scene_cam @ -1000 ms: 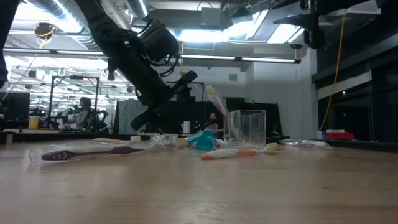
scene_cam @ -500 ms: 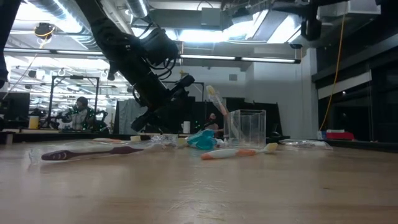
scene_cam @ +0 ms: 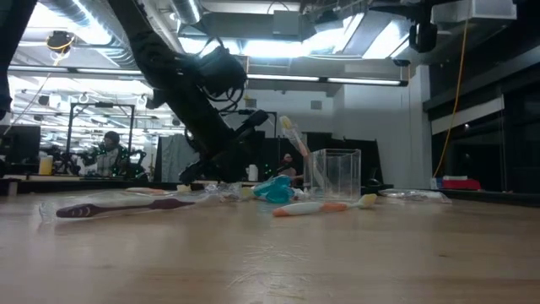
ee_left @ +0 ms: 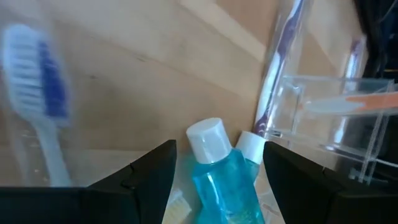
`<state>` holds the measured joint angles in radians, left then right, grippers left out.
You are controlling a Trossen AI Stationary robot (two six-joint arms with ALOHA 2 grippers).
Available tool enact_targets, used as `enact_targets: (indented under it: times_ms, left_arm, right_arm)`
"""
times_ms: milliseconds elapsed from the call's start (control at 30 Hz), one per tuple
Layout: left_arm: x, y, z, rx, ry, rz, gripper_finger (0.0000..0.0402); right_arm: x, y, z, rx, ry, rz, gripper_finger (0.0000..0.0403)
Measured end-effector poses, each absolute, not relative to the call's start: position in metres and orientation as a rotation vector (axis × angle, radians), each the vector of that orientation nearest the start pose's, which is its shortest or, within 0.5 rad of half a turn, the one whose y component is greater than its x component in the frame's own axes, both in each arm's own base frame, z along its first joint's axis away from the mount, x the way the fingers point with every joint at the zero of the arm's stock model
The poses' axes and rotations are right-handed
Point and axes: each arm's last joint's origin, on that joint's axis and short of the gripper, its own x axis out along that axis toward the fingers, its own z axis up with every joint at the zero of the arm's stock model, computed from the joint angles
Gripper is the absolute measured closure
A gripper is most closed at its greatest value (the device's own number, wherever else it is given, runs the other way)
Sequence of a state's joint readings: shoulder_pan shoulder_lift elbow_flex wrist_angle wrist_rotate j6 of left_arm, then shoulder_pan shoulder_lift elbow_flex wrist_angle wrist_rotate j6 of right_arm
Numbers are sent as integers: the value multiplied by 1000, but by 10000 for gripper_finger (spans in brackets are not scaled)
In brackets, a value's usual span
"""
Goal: Pick & Place toothbrushing station
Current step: Put the blue mouthwash bottle into the transparent organizer
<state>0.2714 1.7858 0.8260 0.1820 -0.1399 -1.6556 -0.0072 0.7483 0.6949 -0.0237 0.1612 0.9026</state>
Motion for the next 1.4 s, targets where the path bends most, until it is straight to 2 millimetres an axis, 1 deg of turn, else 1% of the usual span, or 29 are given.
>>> enact_targets:
  times_ms: [133,300,500,600,833,1000,1067,1233,1333,1400]
  left_arm:
    - [338,98,129,-1570,278,906,165]
    - [352,103,121,-1580,327,890,165]
    - [358,104,119,-1585,351,898,168]
    - [356,104,117,-1575,371,921,190]
    - [354,103,115,-1530,429,902,274]
    - [354,103,115,-1512,444,890,319]
    - [353,104,115,-1513,444,891,325]
    - [352,106,117,-1493,457,878,325]
    - [349,106,124,-1462,465,878,330]
    - [347,106,134,-1435,437,879,342]
  right_arm:
    - [170,-6,323,893,-7,-191,261]
    - [170,-5,323,898,-3,-178,261]
    - [170,1,324,902,-5,-152,261]
    - [170,3,325,902,-12,-147,261]
    - [170,6,326,902,-26,-151,261]
    - [170,7,326,901,-28,-153,261]
    - [170,7,326,902,-29,-152,261]
    - [170,7,328,904,-46,-144,261]
    - [170,7,328,901,-51,-144,261]
    - [170,6,328,899,-57,-156,261]
